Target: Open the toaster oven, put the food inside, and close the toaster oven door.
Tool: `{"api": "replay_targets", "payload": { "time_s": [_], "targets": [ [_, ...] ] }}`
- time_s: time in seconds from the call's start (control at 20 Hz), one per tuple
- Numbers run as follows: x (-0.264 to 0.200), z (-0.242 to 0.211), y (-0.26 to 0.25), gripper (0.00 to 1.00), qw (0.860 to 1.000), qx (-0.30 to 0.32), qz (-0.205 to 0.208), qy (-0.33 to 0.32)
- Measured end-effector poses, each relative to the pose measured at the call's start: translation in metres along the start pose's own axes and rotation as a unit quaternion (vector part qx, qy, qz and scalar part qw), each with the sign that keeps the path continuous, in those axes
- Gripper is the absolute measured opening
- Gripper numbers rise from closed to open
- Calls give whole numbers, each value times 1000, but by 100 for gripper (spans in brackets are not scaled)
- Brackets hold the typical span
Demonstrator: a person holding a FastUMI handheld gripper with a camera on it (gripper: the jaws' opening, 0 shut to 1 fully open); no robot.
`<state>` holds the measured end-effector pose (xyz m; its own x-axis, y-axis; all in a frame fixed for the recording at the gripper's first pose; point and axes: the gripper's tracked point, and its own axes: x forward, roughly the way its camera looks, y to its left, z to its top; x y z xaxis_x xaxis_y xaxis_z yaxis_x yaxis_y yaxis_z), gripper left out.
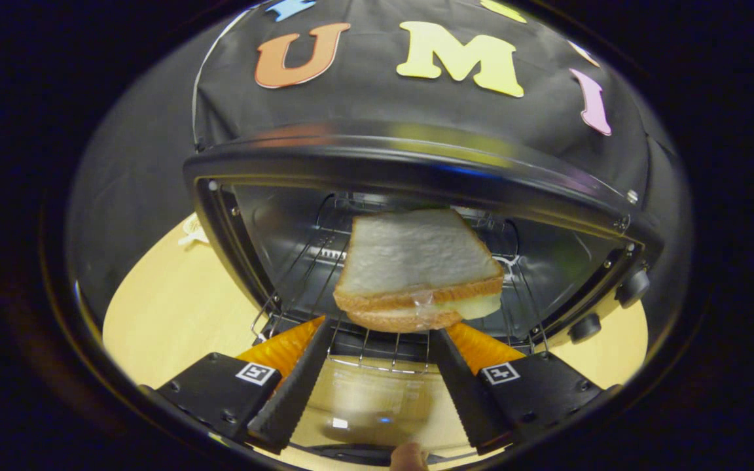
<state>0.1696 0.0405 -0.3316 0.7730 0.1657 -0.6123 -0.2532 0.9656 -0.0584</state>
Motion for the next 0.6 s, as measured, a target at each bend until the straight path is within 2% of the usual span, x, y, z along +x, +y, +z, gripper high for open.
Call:
{"api": "replay_targets", "payload": {
  "time_s": [0.15, 0.2, 0.25, 0.3, 0.35, 0.45, 0.6],
  "targets": [
    [-10, -6, 2, 99, 999, 40, 17, 9],
    [-14, -18, 2, 100, 998, 51, 18, 35],
    [-21, -13, -1, 100, 999, 46, 17, 16],
    [-26, -19, -10, 100, 999, 37, 0, 27],
    [-33, -29, -12, 100, 998, 42, 2, 36],
    [-43, -50, 3, 99, 995, 76, 38, 57],
    [-62, -58, -2, 99, 997, 64, 20, 38]
  ]
}}
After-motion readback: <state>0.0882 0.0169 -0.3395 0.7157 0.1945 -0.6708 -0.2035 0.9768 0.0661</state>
